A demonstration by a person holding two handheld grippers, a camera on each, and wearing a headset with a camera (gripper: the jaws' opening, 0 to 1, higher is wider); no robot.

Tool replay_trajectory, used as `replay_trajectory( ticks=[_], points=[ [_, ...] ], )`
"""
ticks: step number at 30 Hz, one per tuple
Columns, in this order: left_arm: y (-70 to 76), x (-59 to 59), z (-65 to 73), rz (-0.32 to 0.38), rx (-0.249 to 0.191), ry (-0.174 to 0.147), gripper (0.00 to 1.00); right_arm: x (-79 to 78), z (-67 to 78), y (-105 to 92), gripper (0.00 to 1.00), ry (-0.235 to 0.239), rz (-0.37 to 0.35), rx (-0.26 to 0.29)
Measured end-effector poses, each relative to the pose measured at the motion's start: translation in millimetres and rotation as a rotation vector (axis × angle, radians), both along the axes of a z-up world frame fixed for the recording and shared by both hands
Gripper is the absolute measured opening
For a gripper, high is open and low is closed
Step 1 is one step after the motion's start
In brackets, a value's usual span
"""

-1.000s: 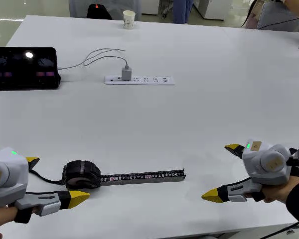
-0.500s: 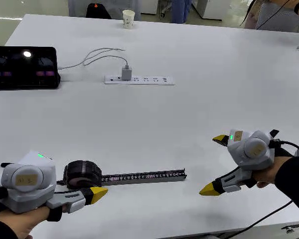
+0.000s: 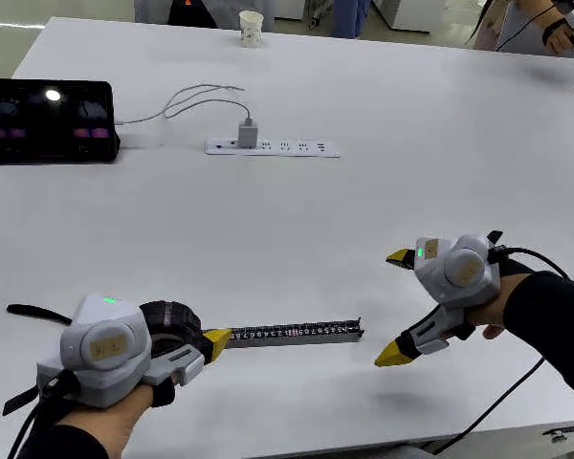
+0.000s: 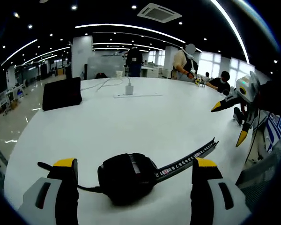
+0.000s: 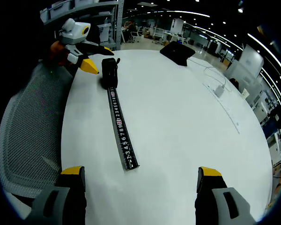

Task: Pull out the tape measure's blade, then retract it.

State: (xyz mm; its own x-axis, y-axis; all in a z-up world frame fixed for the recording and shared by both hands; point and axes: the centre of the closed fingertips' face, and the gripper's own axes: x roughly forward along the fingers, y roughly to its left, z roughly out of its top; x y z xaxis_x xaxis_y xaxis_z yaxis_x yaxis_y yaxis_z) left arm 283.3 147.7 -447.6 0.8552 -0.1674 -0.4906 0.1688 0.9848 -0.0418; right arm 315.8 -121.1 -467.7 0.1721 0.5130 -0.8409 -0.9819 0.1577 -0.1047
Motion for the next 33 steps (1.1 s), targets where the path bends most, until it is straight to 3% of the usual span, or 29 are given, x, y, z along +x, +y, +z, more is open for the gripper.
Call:
replay_trajectory(
  ticks=[4,9,15,20,27,33],
  points=[
    [-3.9,2.5,-6.1,0.029,-0.028,0.001,0.99,0.7,-8.5,0.9,0.99,0.01,0.029,-0.026],
    [-0.5,7.4,-7.0,0.077,-0.014,-0.027,0.99,-2.7,-18.2,2.2,0.99,0.039,0.049,-0.041],
    [3.8,9.7,-15.8,0.12,-0.026,-0.029,0.99,-3.7,-28.1,3.8,0.92,0.066,0.072,-0.065],
    [5.5,8.7,-22.1,0.135,-0.028,-0.025,0.99,-3.2,-33.9,4.0,0.84,0.07,0.111,-0.084],
    [7.9,7.5,-23.5,0.123,0.003,-0.028,0.96,-10.4,-39.5,7.8,0.56,0.09,0.178,-0.091],
    [5.7,7.2,-18.7,0.098,0.007,-0.048,0.98,-12.8,-43.8,8.8,0.44,0.106,0.185,-0.096]
  ],
)
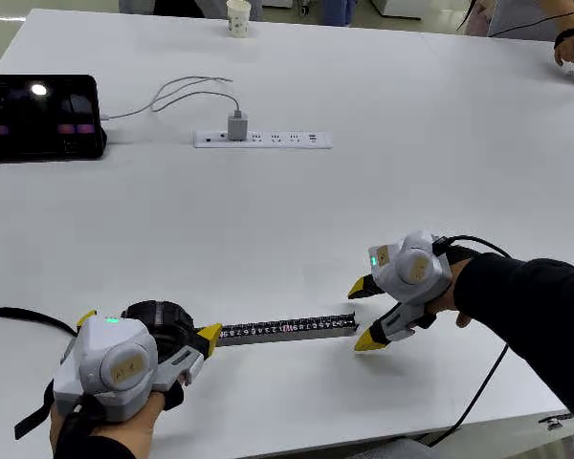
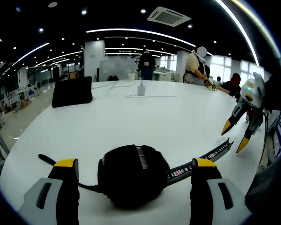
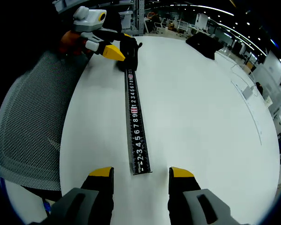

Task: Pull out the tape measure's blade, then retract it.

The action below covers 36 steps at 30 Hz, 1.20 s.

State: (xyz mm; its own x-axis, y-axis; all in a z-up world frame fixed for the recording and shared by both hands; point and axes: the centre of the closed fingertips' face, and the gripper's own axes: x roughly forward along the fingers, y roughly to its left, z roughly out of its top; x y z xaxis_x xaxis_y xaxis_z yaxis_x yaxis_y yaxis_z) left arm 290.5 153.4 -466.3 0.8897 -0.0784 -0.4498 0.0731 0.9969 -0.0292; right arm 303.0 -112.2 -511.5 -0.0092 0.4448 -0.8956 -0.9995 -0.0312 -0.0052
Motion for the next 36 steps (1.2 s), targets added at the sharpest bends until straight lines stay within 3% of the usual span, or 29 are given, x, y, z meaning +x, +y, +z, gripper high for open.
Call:
replay_trajectory(
  ticks=[15,25,33,35,36],
  points=[
    [0.1,0.5,-3.6,0.005,-0.019,0.014,0.99,-2.4,-6.9,1.3,0.17,-0.003,0.048,-0.021],
    [1.9,2.2,-6.6,0.021,-0.032,0.016,0.99,-2.9,-9.0,1.9,0.12,-0.005,0.038,-0.043],
    [1.3,4.2,-9.2,0.028,-0.026,0.027,0.87,-2.0,-9.7,1.6,0.12,-0.002,0.009,-0.059],
    [2.4,5.3,-12.0,0.059,-0.068,0.043,0.81,-1.5,-9.5,2.4,0.11,0.005,-0.016,-0.067],
    [3.1,5.4,-13.3,0.058,-0.065,0.053,0.78,-2.2,-9.2,2.6,0.11,0.002,-0.011,-0.068]
  ],
)
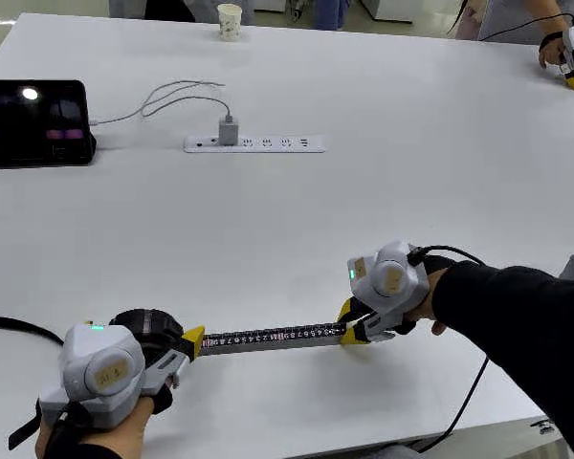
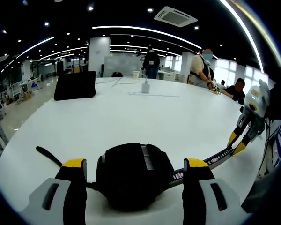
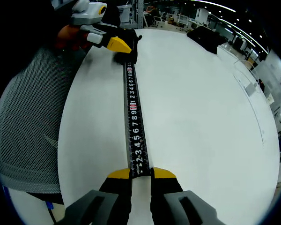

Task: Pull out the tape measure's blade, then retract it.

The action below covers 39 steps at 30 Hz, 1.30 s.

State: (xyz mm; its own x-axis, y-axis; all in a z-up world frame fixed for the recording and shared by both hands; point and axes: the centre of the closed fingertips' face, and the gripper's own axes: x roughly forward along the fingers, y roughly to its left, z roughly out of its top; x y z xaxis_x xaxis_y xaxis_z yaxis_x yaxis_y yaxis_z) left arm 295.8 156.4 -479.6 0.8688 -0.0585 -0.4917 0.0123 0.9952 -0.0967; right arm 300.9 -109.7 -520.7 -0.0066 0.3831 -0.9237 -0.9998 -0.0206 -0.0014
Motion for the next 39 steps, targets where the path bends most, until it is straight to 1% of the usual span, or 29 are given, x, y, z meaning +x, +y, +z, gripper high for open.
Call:
replay_trajectory(
  ticks=[1,3,4,6,8,9,11,12,13,14,16,17,20,23,28,34,35,39],
  points=[
    [0.2,0.6,-0.7,-0.003,0.015,0.0,0.77,-0.7,-0.4,-0.3,0.11,-0.008,0.007,-0.001],
    [-2.0,0.0,-3.2,-0.016,0.03,0.011,0.74,-0.3,-1.0,-0.6,0.11,-0.009,-0.007,-0.001],
    [-1.8,-0.3,-3.0,-0.014,0.028,0.012,0.72,-0.3,-1.2,-0.8,0.11,-0.004,-0.024,-0.001],
    [-0.4,-0.3,-1.4,-0.006,0.028,0.009,0.67,0.1,-1.0,-0.2,0.11,-0.001,-0.031,-0.003],
    [2.1,0.5,0.9,0.006,0.028,0.003,0.64,-0.3,-0.8,0.0,0.11,-0.005,-0.016,-0.011],
    [1.9,0.6,0.1,0.005,0.029,0.008,0.64,-0.3,-1.0,0.1,0.11,-0.005,0.018,-0.014],
    [1.0,0.1,-1.3,-0.009,0.051,0.025,0.63,-0.1,-1.2,0.1,0.11,0.0,0.018,-0.011],
    [0.7,-0.6,-2.4,-0.015,0.052,0.038,0.63,0.2,-1.1,0.1,0.1,0.0,0.016,-0.007],
    [1.3,0.1,-2.2,-0.018,0.047,0.051,0.62,0.0,-0.7,0.5,0.1,0.006,-0.005,0.003],
    [1.4,0.4,-2.3,-0.023,0.044,0.061,0.62,-0.4,-0.3,0.3,0.1,0.004,-0.002,0.005],
    [1.8,0.1,-3.0,-0.028,0.042,0.078,0.62,-1.1,0.0,0.8,0.1,-0.002,-0.003,0.012],
    [1.6,-0.4,-3.2,-0.029,0.043,0.081,0.62,-0.8,-0.1,1.1,0.1,0.003,-0.021,0.017],
    [1.8,-1.0,-4.3,-0.034,0.049,0.085,0.61,0.0,-0.8,1.4,0.1,0.006,-0.023,0.02],
    [1.9,-1.1,-4.0,-0.036,0.059,0.087,0.6,0.3,-0.4,2.7,0.1,0.011,-0.014,0.006],
    [1.3,-1.1,-3.9,-0.043,0.061,0.087,0.6,0.1,-0.7,2.4,0.1,0.014,-0.007,-0.013],
    [1.1,-1.4,-4.1,-0.04,0.061,0.085,0.6,0.3,-1.2,3.3,0.1,0.012,-0.022,-0.024],
    [0.9,-1.4,-4.1,-0.041,0.061,0.085,0.6,0.5,-1.3,4.0,0.1,0.013,-0.034,-0.031],
    [0.4,-1.3,-4.3,-0.044,0.065,0.083,0.6,0.2,-1.4,4.4,0.1,0.008,-0.027,-0.053]
  ],
)
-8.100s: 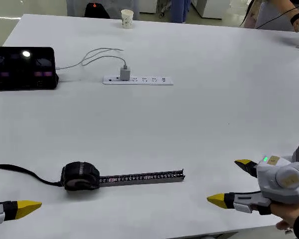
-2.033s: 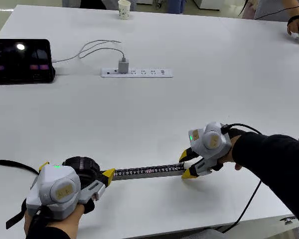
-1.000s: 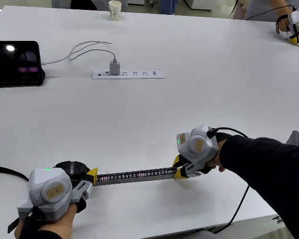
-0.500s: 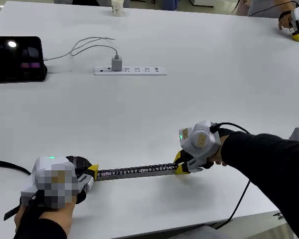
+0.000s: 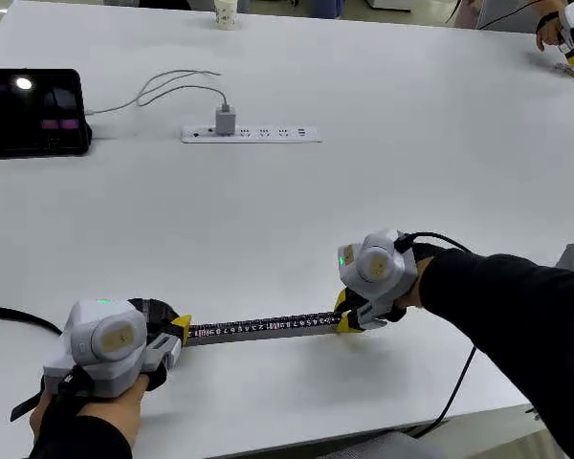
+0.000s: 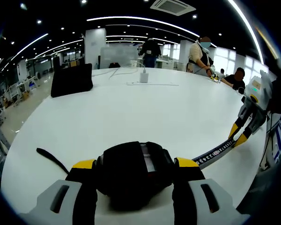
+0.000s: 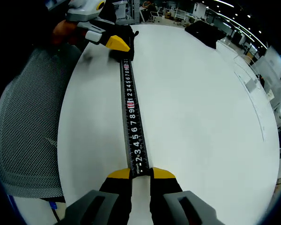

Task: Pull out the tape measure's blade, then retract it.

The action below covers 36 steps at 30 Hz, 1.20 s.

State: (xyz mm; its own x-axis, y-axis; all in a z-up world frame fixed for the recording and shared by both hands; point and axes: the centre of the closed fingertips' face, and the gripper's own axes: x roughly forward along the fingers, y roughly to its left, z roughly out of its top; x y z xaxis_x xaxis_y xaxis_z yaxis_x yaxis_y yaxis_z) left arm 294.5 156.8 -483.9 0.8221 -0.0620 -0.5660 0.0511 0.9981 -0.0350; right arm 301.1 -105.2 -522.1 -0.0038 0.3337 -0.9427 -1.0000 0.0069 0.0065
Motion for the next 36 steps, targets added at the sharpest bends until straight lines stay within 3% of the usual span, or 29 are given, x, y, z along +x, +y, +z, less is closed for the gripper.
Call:
replay_trajectory(
  ticks=[6,19,36],
  points=[
    [0.0,-0.2,-0.4,-0.004,-0.002,0.002,0.6,0.7,0.0,-1.0,0.1,0.001,-0.016,0.01],
    [-0.3,-0.7,-0.6,-0.008,-0.011,0.016,0.6,-2.6,1.0,10.0,0.11,-0.021,0.057,0.064],
    [0.1,-0.1,-1.0,-0.012,-0.03,0.017,0.6,-0.5,-0.8,16.3,0.11,-0.004,0.051,0.06]
  ],
)
